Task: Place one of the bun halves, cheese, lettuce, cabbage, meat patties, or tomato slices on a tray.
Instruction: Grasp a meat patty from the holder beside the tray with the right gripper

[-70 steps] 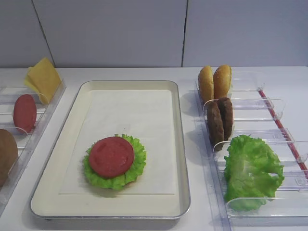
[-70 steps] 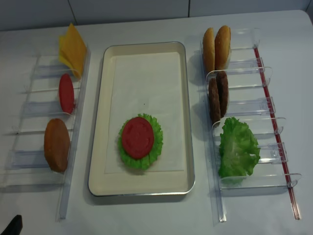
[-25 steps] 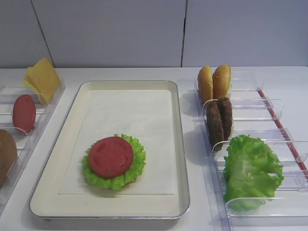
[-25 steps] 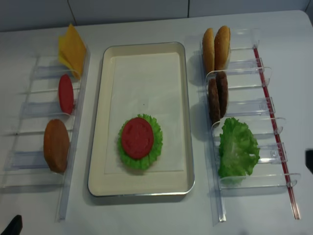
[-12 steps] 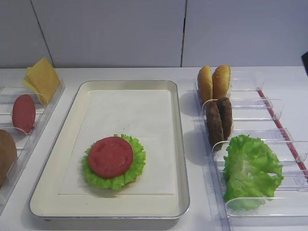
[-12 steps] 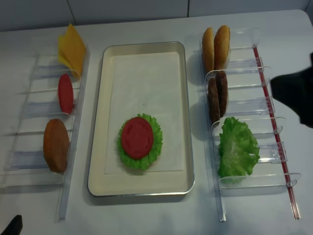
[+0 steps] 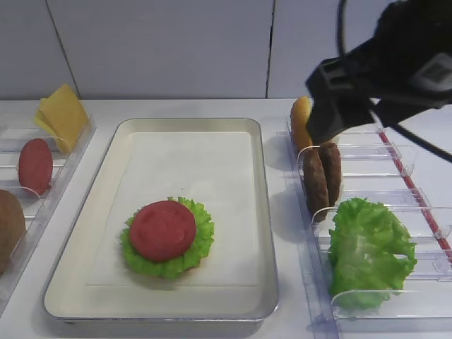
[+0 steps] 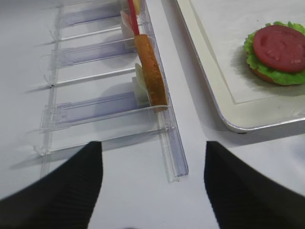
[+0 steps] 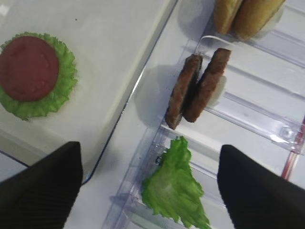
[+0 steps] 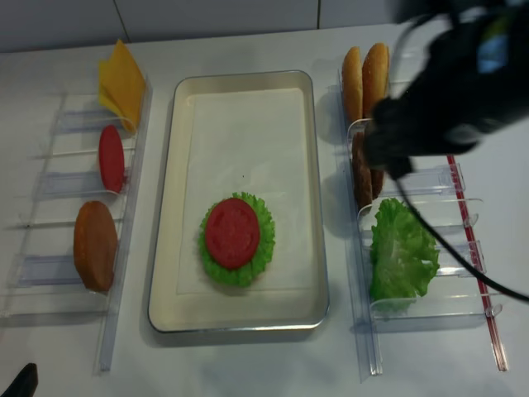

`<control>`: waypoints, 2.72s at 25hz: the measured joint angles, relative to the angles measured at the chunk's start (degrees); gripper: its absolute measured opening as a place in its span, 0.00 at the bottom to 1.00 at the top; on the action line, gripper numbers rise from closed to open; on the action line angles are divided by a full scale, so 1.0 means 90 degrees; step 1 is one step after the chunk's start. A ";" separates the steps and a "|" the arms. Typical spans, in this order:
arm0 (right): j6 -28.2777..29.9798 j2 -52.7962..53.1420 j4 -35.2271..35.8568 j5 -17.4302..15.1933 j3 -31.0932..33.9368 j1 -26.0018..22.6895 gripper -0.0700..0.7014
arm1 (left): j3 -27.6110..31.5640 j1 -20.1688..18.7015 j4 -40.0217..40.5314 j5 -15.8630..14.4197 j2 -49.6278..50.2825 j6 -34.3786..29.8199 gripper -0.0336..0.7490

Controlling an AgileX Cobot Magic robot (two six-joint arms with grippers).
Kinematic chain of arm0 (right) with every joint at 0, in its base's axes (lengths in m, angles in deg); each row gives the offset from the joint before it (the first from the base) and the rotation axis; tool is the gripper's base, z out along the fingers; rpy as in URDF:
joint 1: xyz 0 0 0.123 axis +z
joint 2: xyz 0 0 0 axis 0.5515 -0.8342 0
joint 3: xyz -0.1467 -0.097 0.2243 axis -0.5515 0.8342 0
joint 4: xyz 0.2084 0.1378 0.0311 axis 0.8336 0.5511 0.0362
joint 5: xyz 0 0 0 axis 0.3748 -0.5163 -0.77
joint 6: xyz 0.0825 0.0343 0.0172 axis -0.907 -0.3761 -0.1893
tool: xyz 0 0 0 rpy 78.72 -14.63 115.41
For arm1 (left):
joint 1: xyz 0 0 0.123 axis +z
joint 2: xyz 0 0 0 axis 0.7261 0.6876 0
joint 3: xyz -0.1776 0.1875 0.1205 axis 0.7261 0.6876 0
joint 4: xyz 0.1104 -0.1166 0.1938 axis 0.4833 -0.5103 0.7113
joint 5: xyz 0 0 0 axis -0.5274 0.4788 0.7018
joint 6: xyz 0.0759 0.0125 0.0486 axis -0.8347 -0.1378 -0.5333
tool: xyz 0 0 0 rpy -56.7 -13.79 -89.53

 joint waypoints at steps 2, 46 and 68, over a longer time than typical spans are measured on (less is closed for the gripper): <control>-0.0457 -0.0448 -0.0067 0.0017 -0.0206 0.0057 0.88 | 0.0000 0.0000 0.0000 0.0000 0.0000 0.0000 0.64; -0.2034 -0.2890 -0.1209 0.0654 -0.0677 0.0057 0.52 | 0.0000 0.0000 0.0000 0.0000 0.0000 0.0000 0.64; -0.2272 -0.2558 -0.1446 0.0514 -0.0652 0.0057 0.30 | 0.0000 0.0000 0.0000 0.0000 0.0000 0.0000 0.64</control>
